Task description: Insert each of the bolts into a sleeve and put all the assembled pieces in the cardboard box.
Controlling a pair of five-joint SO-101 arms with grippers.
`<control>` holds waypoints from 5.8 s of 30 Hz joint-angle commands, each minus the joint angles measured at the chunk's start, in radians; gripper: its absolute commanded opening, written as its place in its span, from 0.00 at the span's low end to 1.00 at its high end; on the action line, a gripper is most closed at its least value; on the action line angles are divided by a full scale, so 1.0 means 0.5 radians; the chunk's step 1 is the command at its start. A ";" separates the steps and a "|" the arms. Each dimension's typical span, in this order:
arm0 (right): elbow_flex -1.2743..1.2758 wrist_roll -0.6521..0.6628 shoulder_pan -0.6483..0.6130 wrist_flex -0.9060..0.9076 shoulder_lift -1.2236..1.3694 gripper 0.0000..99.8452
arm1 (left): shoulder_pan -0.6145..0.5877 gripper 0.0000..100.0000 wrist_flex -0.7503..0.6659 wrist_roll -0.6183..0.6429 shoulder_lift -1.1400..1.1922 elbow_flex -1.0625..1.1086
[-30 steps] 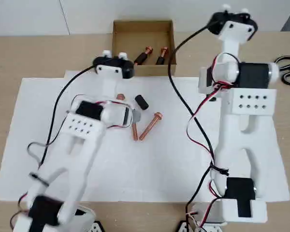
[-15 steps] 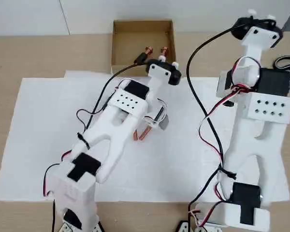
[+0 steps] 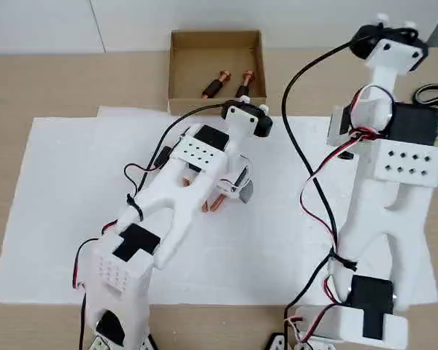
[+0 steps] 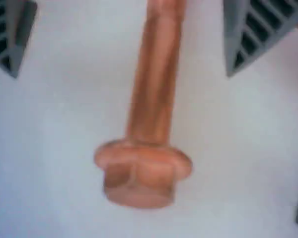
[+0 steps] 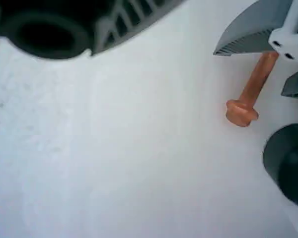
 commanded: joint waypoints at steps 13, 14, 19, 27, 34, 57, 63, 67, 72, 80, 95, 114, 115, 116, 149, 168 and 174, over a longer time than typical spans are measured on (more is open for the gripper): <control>-0.009 0.021 0.014 -0.026 -0.103 0.00 | -0.043 0.25 -0.212 -0.009 -0.009 -0.084; -0.009 0.021 0.014 -0.026 -0.103 0.00 | -0.049 0.25 -0.212 -0.009 -0.009 -0.081; -0.009 0.021 0.011 -0.026 -0.103 0.00 | -0.049 0.25 -0.212 -0.009 -0.006 -0.078; -0.009 0.018 0.011 -0.026 -0.103 0.00 | -0.040 0.25 -0.209 -0.009 -0.006 -0.075; -0.009 0.018 0.011 -0.026 -0.103 0.00 | -0.037 0.25 -0.196 -0.003 0.132 -0.078; -0.009 0.015 0.008 -0.029 -0.103 0.00 | 0.058 0.02 -0.212 -0.006 0.101 -0.091; -0.009 0.015 0.008 -0.029 -0.103 0.00 | 0.061 0.01 -0.141 -0.006 0.098 -0.158; -0.009 0.015 0.008 -0.029 -0.103 0.00 | 0.104 0.01 0.046 -0.003 0.098 -0.379; -0.009 0.012 0.005 -0.029 -0.097 0.00 | 0.242 0.01 0.276 -0.006 0.098 -0.667; 0.135 -0.006 -0.146 -0.048 -0.109 0.01 | 0.144 0.01 0.537 0.000 0.098 -1.008; 1.356 -0.120 -0.130 -0.904 -1.100 0.01 | -0.307 0.01 0.651 0.064 0.098 -1.241; 3.391 -0.052 -0.517 -3.147 -1.837 0.00 | -0.408 0.01 0.761 0.114 0.114 -1.358; 3.437 -0.037 -0.517 -3.230 -1.837 0.00 | -0.430 0.01 0.783 0.114 0.117 -1.355; 3.477 -0.018 -0.517 -3.310 -1.837 0.00 | -0.448 0.01 0.792 0.114 0.117 -1.355; 4.155 -0.230 -0.861 -4.089 -1.827 0.01 | -0.292 0.01 0.663 0.439 -0.522 -1.355; 4.155 -0.227 -0.861 -4.089 -1.818 0.01 | -0.252 0.01 0.825 0.298 -1.458 -0.723; 4.155 -0.224 -0.864 -4.006 -1.815 0.00 | -0.353 0.01 0.249 0.304 -1.519 0.054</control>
